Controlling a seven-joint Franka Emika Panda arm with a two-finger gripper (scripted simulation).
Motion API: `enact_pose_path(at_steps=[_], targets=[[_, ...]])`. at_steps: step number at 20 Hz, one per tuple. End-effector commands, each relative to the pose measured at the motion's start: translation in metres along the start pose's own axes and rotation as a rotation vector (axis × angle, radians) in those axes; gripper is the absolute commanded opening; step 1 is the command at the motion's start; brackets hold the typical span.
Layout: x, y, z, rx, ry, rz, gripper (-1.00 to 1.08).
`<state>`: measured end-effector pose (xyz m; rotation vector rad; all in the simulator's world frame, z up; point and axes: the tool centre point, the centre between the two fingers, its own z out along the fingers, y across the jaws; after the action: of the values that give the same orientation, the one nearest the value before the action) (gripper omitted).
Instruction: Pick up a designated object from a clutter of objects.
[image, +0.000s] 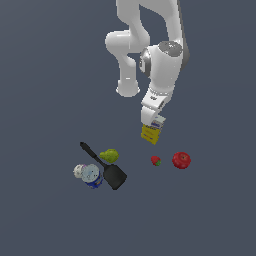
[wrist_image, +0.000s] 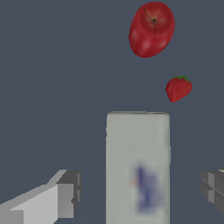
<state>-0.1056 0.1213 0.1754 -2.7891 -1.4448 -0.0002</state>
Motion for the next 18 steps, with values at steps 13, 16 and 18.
enact_pose_path(at_steps=[13, 16, 18], targets=[[0.000, 0.000, 0.023, 0.000, 0.000, -0.002, -1.00], [0.000, 0.000, 0.023, 0.000, 0.000, -0.002, -1.00], [0.000, 0.000, 0.023, 0.000, 0.000, -0.002, -1.00]])
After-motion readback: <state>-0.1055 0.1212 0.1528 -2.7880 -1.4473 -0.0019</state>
